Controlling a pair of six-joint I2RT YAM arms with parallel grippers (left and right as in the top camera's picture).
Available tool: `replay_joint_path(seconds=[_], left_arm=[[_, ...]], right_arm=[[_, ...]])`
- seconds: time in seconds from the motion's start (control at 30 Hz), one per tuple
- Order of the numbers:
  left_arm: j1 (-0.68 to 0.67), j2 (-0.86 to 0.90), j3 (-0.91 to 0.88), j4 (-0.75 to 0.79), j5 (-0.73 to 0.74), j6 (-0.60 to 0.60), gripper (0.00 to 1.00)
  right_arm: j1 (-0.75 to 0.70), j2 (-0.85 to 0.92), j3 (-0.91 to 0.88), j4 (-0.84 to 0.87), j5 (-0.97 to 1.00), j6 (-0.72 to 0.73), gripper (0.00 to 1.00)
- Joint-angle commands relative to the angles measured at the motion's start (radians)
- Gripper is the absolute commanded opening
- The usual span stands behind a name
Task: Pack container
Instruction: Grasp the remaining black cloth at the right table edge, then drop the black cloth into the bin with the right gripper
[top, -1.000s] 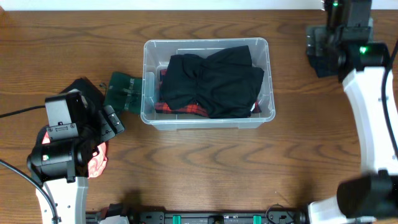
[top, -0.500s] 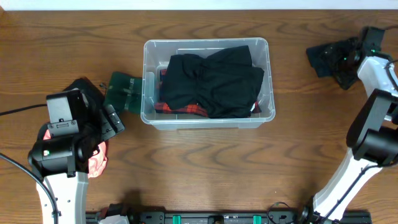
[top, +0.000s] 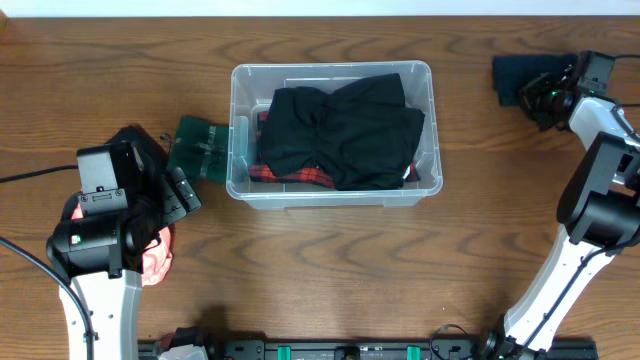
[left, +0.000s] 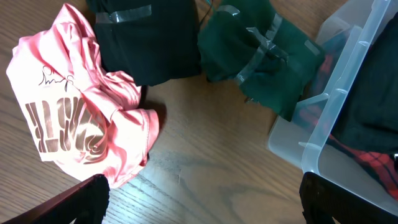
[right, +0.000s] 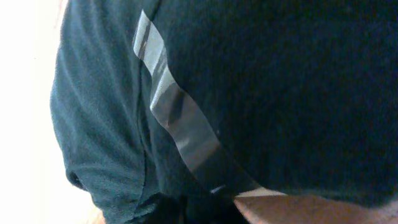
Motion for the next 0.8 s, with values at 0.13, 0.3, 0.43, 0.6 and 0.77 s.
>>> replay_joint_path(seconds=[0.13, 0.3, 0.43, 0.6, 0.77], left_arm=[[0.004, 0.002, 0.010, -0.003, -0.011, -0.010, 0.98], [0.004, 0.002, 0.010, -0.003, -0.011, -0.009, 0.98], [0.004, 0.002, 0.010, -0.002, -0.011, -0.010, 0.98], [0.004, 0.002, 0.010, -0.003, -0.011, -0.010, 0.98], [0.004, 0.002, 0.010, -0.003, -0.011, -0.010, 0.98]], right_arm=[[0.001, -0.019, -0.020, -0.093, -0.053, -0.116, 0.01], [0.027, -0.230, -0.020, -0.204, 0.009, -0.279, 0.01], [0.086, -0.454, -0.020, -0.296, 0.036, -0.450, 0.01], [0.211, -0.685, -0.020, -0.399, 0.033, -0.626, 0.01], [0.432, -0.829, -0.020, -0.488, 0.038, -0.704, 0.01]])
